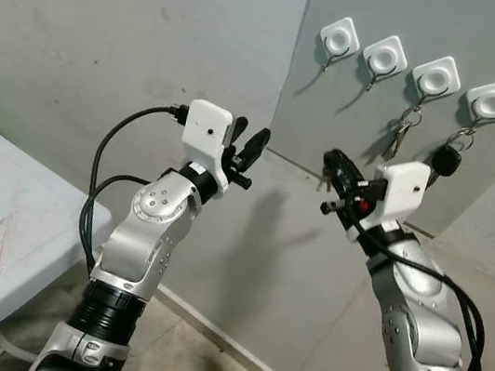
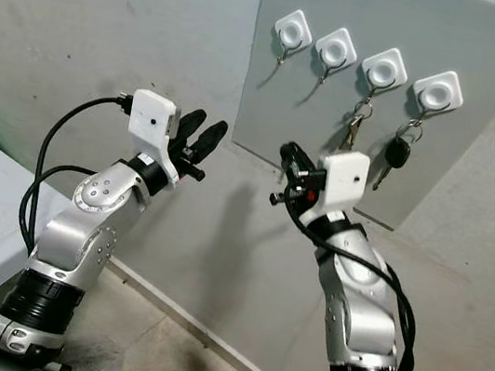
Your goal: Hang keys on a hook
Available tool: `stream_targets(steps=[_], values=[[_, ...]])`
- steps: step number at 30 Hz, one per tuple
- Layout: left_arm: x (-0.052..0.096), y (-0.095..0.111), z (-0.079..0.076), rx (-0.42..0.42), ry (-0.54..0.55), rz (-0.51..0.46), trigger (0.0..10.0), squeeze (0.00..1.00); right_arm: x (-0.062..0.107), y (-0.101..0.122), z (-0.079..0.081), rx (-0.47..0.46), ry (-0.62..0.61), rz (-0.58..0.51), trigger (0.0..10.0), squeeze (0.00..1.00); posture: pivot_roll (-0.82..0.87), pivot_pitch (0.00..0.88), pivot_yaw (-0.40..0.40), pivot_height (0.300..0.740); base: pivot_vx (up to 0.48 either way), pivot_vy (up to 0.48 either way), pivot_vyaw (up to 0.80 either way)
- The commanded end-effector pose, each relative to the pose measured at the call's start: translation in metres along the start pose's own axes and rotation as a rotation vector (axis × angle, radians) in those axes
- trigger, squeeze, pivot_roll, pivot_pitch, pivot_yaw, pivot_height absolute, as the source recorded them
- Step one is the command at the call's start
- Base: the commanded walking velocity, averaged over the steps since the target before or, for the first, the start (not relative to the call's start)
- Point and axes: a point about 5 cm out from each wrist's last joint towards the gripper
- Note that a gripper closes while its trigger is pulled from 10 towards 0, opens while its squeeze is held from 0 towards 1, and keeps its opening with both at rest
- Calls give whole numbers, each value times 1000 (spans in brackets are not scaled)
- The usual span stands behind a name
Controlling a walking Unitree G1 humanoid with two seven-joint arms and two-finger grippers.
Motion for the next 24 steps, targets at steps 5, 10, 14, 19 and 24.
stream_targets(steps=[5,10,14,19,24], values=[[-5,15,-9,-8,-53,-43,10000,0,-9,11,-4,-21,11,-53,10000,0,89,0,-47,740,0,0,0],[-5,18,-12,-6,-66,-48,10000,0,-14,20,-8,-47,-7,-105,10000,0,89,0,-45,740,0,0,0],[-5,20,-15,-12,-82,-53,10000,0,-19,30,-11,-86,-24,-163,10000,0,89,0,-45,740,0,0,0],[-5,20,-17,-14,-90,-53,10000,0,-20,36,-14,-104,-33,-211,10000,0,91,0,-42,740,0,0,0],[-4,20,-20,-10,-101,-52,10000,0,-21,41,-16,-103,-40,-236,10000,0,92,0,-41,740,0,0,0]])
Point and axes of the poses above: a point about 5 cm out from each wrist's last joint towards the gripper, its own x axis pointing back from the gripper into the wrist, its own y axis along the axis of the wrist's last joint, z = x × y, and after that the axes turned 4 degrees about -x, right-handed
